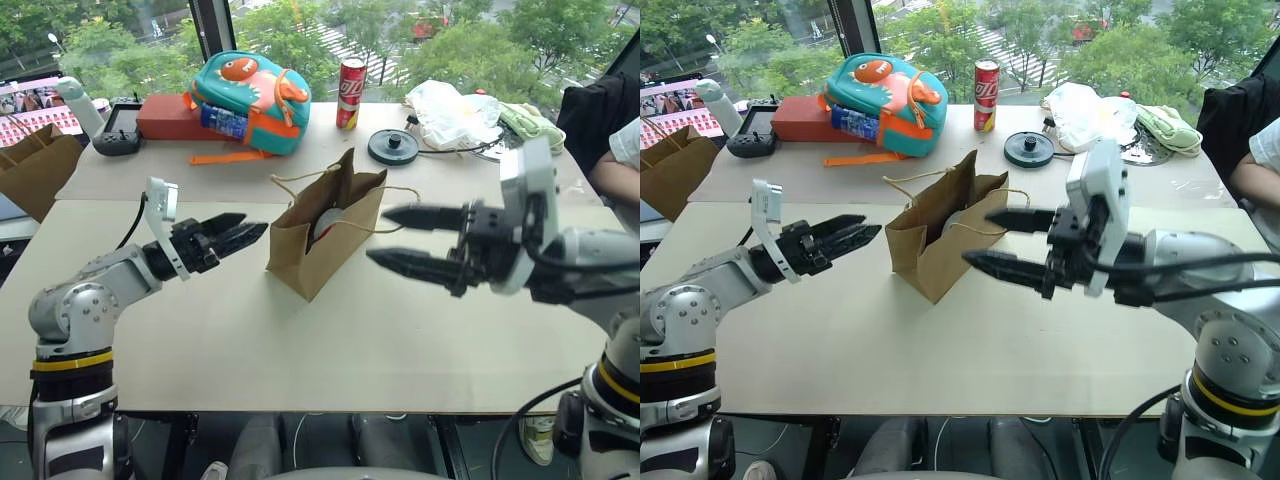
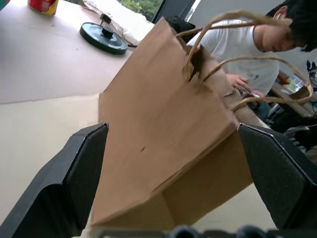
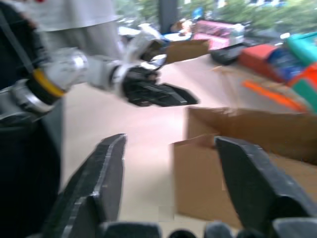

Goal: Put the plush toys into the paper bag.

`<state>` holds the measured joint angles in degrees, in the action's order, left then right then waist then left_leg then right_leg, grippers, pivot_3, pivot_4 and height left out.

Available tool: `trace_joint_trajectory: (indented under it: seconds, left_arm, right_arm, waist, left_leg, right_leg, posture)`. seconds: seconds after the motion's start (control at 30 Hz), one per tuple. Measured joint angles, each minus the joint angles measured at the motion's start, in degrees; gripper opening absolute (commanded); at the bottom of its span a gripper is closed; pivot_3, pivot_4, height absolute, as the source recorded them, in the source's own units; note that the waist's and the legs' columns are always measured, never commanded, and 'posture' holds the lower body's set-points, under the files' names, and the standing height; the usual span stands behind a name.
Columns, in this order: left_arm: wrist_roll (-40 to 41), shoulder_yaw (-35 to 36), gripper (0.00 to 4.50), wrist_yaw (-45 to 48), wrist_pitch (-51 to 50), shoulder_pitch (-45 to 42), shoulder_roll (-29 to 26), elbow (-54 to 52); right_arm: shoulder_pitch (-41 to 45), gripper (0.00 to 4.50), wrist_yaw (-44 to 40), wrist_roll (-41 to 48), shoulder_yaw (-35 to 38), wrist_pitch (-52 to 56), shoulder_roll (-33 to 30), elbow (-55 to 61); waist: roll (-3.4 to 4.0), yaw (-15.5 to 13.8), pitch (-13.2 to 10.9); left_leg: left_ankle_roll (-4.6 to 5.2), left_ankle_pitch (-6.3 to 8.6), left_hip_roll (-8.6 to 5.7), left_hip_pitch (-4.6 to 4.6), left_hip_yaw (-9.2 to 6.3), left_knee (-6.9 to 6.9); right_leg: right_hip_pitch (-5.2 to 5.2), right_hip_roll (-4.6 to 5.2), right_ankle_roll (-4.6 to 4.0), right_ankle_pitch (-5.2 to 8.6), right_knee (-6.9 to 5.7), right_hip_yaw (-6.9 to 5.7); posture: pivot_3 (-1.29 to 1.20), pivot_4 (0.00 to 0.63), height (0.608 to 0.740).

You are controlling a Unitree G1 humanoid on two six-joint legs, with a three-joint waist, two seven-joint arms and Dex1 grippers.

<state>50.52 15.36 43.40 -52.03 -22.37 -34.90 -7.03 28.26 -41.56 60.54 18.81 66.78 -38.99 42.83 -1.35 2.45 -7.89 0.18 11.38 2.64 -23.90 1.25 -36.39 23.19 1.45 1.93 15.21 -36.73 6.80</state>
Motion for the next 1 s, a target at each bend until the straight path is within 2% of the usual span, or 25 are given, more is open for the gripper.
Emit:
trace_joint_trajectory:
  seconds: [0.17,0.2,0.4,0.5,0.7,1.0]
  left_arm:
    - [-2.52,-2.07,4.50,1.25,2.46,0.47,-0.12,-0.25]
    - [-3.17,-2.60,4.50,1.40,2.96,0.56,-0.12,-0.27]
    - [-6.43,-5.02,4.50,3.41,5.96,0.97,-0.30,-0.78]
    - [-9.35,-6.74,4.50,5.12,8.64,1.90,-1.34,-0.92]
    - [-15.08,-12.80,4.50,7.53,13.98,2.33,-1.12,-1.18]
    - [-19.46,-17.35,4.50,6.73,17.17,1.20,2.97,-2.54]
  right_arm:
    - [-3.94,0.14,0.00,-2.82,-6.78,-2.60,-3.65,1.12]
    - [-4.61,0.04,0.22,-4.21,-8.84,-3.04,-4.07,1.10]
    - [-4.25,0.04,4.91,-21.29,-26.09,-8.15,-6.97,-3.50]
    - [0.24,0.04,9.51,-28.15,-31.18,-9.28,-1.93,-9.94]
    - [10.21,0.04,14.27,-36.13,-36.17,-10.37,7.42,-19.29]
    - [13.91,0.04,14.32,-39.71,-38.33,-11.05,13.88,-23.61]
  waist:
    - [-0.01,-0.03,0.00]
    - [-0.01,-0.03,0.00]
    - [-0.02,0.07,-0.01]
    - [-0.03,0.35,-0.01]
    - [-0.03,-0.25,-0.01]
    - [-0.02,-0.17,-0.01]
  left_leg:
    - [0.00,0.00,0.00,0.05,0.02,0.05]
    - [0.00,0.00,0.00,0.04,0.02,0.05]
    - [-0.02,-0.01,0.01,0.07,0.07,0.06]
    - [-0.02,-0.01,0.02,0.08,0.10,0.07]
    - [-0.02,-0.01,0.01,0.01,0.10,0.12]
    - [-0.02,-0.01,0.03,-0.16,0.09,0.10]
  right_leg:
    - [-0.01,0.00,0.00,0.02,0.03,0.02]
    - [0.01,0.00,0.00,0.02,0.03,0.02]
    - [0.05,0.00,-0.01,0.02,0.00,0.05]
    - [0.08,-0.02,-0.03,0.01,-0.02,0.09]
    - [0.10,-0.01,-0.04,0.02,0.03,0.06]
    - [0.28,-0.01,-0.05,0.01,-0.05,0.04]
  posture:
    - [0.00,0.150,0.733]
    - [0.00,0.150,0.733]
    - [0.00,0.150,0.733]
    - [0.00,0.150,0.733]
    - [0.00,0.150,0.733]
    - [0.00,0.150,0.733]
